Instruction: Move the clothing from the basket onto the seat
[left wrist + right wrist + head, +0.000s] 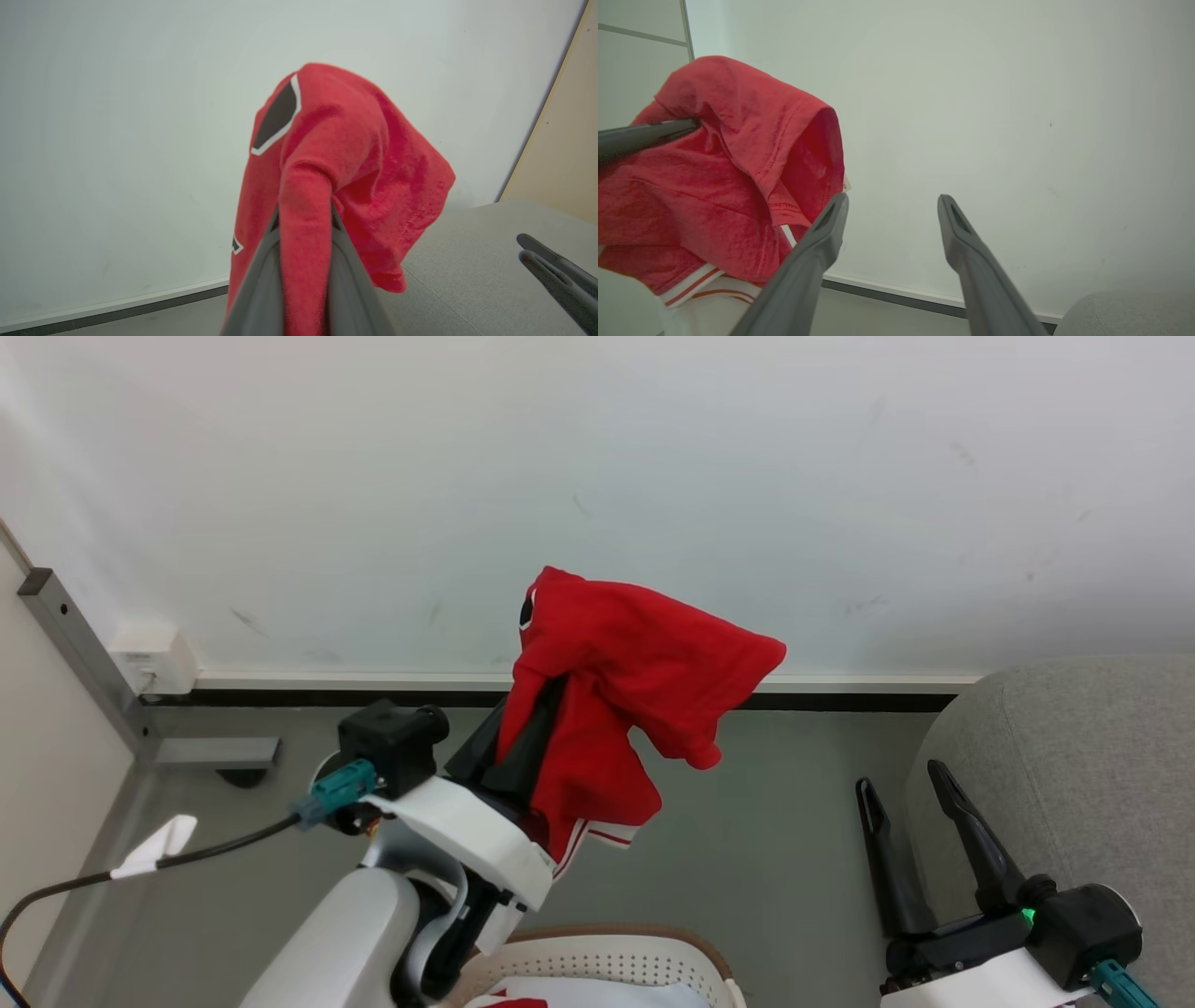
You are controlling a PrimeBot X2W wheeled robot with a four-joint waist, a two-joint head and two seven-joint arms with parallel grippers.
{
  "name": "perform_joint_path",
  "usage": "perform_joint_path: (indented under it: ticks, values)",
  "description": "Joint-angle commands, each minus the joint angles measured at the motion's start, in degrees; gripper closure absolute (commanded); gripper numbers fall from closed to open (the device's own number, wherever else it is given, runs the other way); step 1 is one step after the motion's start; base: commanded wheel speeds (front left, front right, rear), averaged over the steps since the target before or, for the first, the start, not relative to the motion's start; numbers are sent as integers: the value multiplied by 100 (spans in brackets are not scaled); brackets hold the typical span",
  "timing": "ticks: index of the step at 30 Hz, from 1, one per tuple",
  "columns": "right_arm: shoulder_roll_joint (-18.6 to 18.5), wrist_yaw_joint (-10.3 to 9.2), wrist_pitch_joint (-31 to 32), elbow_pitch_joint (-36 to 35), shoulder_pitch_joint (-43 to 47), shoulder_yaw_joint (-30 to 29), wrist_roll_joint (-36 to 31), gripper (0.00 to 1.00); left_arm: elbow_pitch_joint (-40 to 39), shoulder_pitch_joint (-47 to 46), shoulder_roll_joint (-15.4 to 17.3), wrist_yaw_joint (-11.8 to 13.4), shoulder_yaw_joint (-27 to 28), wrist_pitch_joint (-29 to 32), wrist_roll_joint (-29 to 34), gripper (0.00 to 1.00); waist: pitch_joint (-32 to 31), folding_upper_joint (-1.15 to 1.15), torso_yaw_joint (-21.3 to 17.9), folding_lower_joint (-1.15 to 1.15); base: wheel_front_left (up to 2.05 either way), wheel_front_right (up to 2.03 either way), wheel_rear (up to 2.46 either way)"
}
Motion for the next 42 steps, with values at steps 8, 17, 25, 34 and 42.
perform_joint_path:
  ticks: [8, 17, 25, 34, 42]
  values:
    - [30, -12, 5, 64, -16, 237, 26, 0, -329, 79, 101, 136, 9, 149, -71, 100, 23, 0, -94, 1, 0, 0, 0]
    - [-169, -12, 5, 159, -218, 815, -16, 0, -361, 59, 54, 99, -101, 176, -103, 100, 28, 0, -9, 1, 0, 0, 0]
    - [-445, -12, 5, 608, -705, 1630, 152, 0, -321, 116, -72, 0, -397, 195, -25, 100, -22, 0, 230, 1, 0, 0, 0]
    - [-775, -12, 5, 1158, -1068, 2328, 414, 0, -393, 178, -234, -145, -780, 260, 26, 100, -85, 0, 638, 1, 0, 0, 0]
    - [-871, -13, 5, 1531, -1412, 3164, 737, 0, -380, 230, -342, -211, -1032, 316, 13, 100, -139, 0, 905, 1, 0, 0, 0]
